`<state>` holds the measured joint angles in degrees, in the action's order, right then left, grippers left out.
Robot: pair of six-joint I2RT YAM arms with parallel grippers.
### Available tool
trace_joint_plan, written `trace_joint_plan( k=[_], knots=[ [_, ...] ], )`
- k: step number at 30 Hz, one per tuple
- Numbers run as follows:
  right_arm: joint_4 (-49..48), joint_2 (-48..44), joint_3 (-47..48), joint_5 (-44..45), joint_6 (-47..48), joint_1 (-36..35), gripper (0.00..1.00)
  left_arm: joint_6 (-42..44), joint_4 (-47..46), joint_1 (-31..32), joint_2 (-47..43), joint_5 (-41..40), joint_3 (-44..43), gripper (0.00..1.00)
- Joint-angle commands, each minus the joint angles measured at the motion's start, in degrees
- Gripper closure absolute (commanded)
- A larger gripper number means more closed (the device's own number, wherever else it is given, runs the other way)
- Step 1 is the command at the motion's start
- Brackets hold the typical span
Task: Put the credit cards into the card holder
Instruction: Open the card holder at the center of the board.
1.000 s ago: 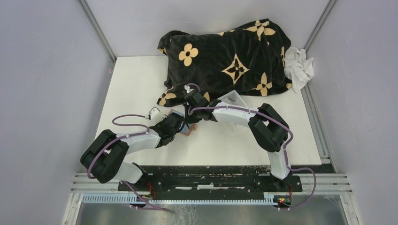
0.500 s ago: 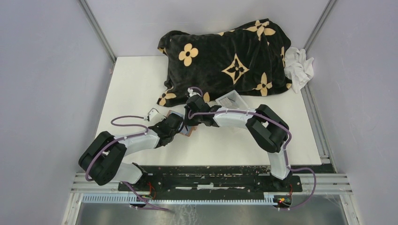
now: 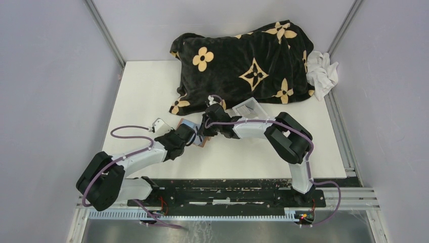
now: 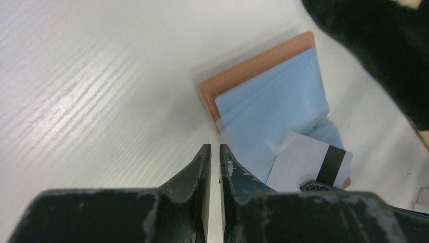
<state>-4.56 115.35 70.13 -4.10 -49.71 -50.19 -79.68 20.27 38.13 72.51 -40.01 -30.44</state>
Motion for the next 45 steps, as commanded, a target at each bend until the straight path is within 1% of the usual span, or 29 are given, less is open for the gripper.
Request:
trace_joint_plan(
  k=[1, 4, 6, 9, 12, 16, 20, 23, 26, 31, 35, 39, 45],
  knots=[
    [0.5, 1.9, -2.2, 0.3, -1.6, 1.0, 0.99, -3.0, 2.3, 0.3, -2.1, -8.1, -3.3, 0.81],
    [-0.2, 1.9, -2.7, -0.2, -2.2, 1.4, 0.99, -2.5, 1.8, 0.3, -2.0, -10.4, -4.1, 0.80],
    [-0.4, 2.1, -2.8, -0.5, -2.4, 1.5, 0.99, -1.1, -0.2, 0.2, -1.7, -12.0, -4.0, 0.78],
    [-0.6, 2.4, -3.1, -0.9, -2.4, 1.6, 0.99, 2.2, -2.7, 0.0, -0.1, -15.5, -4.6, 0.75],
    [-0.8, 2.5, -3.4, -1.2, -2.3, 1.7, 0.99, 5.7, -4.5, -1.8, 2.4, -16.4, -5.9, 0.72],
    [-0.8, 2.4, -3.4, -1.4, -2.0, 1.6, 0.99, 10.1, -9.6, -4.8, 5.9, -14.8, -6.8, 0.71],
    [-0.5, 2.5, -3.2, -1.6, -1.7, 1.8, 0.99, 11.9, -12.6, -8.3, 8.8, -13.3, -7.3, 0.70],
    [-0.4, 2.7, -3.0, -2.0, -1.6, 1.9, 0.99, 12.8, -14.8, -11.2, 11.4, -9.8, -7.4, 0.70],
    [-0.4, 2.7, -3.1, -2.4, -1.7, 2.0, 0.99, 13.5, -16.6, -12.7, 13.6, -6.8, -7.3, 0.71],
    [-0.9, 2.6, -3.5, -3.5, -2.0, 2.5, 0.99, 14.5, -21.1, -13.1, 14.6, -1.6, -5.7, 0.72],
    [-1.0, 2.3, -3.6, -3.9, -2.1, 2.8, 0.99, 14.5, -22.1, -13.1, 14.9, 1.7, -5.0, 0.73],
    [-1.2, 1.7, -4.1, -4.1, -2.2, 3.1, 0.99, 12.9, -21.2, -13.1, 14.7, 3.5, -3.6, 0.74],
    [-2.5, 1.2, -5.2, -4.3, -3.4, 3.4, 0.99, 11.0, -20.5, -13.0, 13.3, 4.1, -0.1, 0.75]
  ],
)
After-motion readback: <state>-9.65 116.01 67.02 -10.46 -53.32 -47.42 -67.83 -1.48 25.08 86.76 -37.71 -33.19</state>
